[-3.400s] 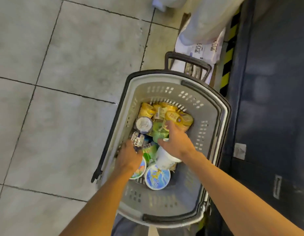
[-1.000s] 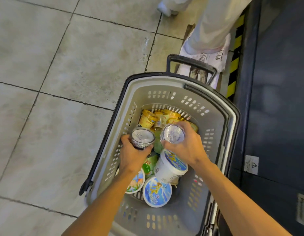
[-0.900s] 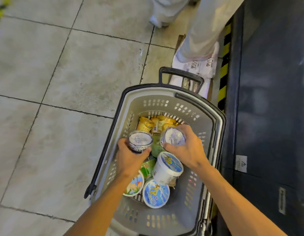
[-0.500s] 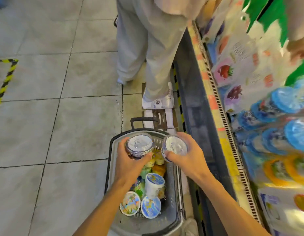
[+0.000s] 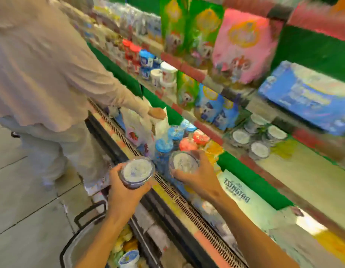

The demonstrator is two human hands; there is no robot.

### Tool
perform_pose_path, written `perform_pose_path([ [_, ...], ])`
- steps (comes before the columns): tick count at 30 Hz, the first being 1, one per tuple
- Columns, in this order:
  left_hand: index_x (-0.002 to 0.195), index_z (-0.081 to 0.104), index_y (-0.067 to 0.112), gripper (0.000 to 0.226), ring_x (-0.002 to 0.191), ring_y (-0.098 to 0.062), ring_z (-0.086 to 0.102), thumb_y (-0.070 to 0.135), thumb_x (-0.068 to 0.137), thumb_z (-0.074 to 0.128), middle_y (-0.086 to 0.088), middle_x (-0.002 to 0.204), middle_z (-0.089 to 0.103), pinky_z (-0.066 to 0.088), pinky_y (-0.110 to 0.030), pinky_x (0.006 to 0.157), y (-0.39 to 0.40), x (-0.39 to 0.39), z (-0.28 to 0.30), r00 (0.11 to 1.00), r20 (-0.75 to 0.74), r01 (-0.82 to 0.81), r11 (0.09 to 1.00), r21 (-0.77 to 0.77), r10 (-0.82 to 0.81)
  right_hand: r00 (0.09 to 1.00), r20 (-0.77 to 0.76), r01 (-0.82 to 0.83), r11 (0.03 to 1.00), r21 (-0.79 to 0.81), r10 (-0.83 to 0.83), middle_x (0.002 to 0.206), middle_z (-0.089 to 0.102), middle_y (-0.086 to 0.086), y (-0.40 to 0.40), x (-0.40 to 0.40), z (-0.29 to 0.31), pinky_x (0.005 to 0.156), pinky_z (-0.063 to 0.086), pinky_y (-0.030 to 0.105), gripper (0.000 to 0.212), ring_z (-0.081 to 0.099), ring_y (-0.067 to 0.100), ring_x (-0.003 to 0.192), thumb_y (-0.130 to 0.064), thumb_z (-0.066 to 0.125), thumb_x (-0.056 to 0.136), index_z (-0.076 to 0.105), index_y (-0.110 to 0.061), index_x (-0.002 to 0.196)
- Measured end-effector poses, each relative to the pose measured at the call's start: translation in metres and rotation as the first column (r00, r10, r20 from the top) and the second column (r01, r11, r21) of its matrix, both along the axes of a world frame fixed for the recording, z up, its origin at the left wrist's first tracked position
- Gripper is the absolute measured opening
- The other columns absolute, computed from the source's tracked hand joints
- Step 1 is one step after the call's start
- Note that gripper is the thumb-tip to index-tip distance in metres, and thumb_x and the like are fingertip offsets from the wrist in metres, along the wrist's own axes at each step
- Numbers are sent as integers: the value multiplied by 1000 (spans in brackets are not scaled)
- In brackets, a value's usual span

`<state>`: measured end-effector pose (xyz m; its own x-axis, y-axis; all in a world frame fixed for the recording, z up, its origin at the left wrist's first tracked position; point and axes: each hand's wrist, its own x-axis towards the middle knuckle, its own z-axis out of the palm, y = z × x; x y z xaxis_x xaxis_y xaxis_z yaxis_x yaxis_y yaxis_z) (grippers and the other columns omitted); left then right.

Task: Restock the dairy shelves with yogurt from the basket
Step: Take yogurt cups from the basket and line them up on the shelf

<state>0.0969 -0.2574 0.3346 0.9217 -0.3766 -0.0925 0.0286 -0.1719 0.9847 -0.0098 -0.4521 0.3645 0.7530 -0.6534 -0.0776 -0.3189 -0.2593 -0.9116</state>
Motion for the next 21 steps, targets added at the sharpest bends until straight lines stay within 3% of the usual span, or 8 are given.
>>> perform_pose_path([
  [3, 129, 38, 27, 83, 107, -1, 59, 24, 64, 90, 13, 120, 54, 52, -27, 88, -53, -23, 19, 991, 8, 137, 990, -36, -137, 989, -18, 143, 989, -35, -144, 120, 53, -12, -44, -48, 17, 77, 33, -4, 76, 54, 2, 107, -28, 91, 67, 48, -21, 129],
  [7, 115, 46, 33, 70, 104, -2, 62, 16, 65, 92, 14, 114, 59, 53, -18, 82, -132, -52, 27, 950, 52, 310, 950, -39, -307, 949, -33, 310, 949, -48, -312, 121, 59, -7, -95, -111, 22, 83, 40, 13, 76, 57, 11, 112, -37, 90, 59, 52, -26, 123],
  [10, 125, 47, 31, 81, 108, -6, 62, 26, 60, 95, 12, 121, 61, 51, -25, 89, -191, -75, 23, 907, 68, 417, 909, -15, -415, 915, -23, 401, 914, -64, -403, 114, 58, -13, -127, -151, 21, 76, 39, 3, 64, 57, 12, 109, -25, 92, 65, 49, -36, 112],
  [12, 126, 47, 31, 80, 109, -4, 60, 21, 63, 94, 13, 121, 60, 50, -26, 91, -228, -89, 17, 878, 90, 471, 882, 8, -470, 886, -34, 459, 884, -86, -463, 116, 58, -6, -146, -172, 17, 74, 39, 4, 67, 57, 15, 106, -23, 91, 66, 47, -34, 115],
  [16, 117, 52, 36, 68, 105, 2, 61, 12, 66, 91, 11, 117, 61, 53, -19, 83, -298, -104, -1, 831, 95, 549, 836, 14, -548, 830, -49, 549, 830, -97, -555, 122, 59, -2, -185, -196, -8, 86, 44, 25, 72, 57, 19, 109, -32, 90, 64, 48, -35, 122],
  [18, 120, 54, 28, 68, 102, 3, 62, 11, 66, 91, 11, 115, 63, 52, -18, 81, -321, -101, -6, 823, 120, 556, 830, 33, -556, 821, -53, 564, 821, -83, -569, 121, 59, -4, -198, -194, -17, 84, 44, 22, 72, 58, 17, 108, -33, 90, 65, 48, -36, 123],
  [21, 121, 58, 23, 67, 99, 4, 63, 13, 64, 92, 9, 112, 67, 48, -11, 77, -359, -90, -21, 802, 182, 564, 822, 82, -568, 809, -38, 581, 809, -91, -586, 117, 60, -8, -222, -181, -33, 75, 40, 7, 74, 59, 11, 102, -36, 90, 64, 50, -30, 126],
])
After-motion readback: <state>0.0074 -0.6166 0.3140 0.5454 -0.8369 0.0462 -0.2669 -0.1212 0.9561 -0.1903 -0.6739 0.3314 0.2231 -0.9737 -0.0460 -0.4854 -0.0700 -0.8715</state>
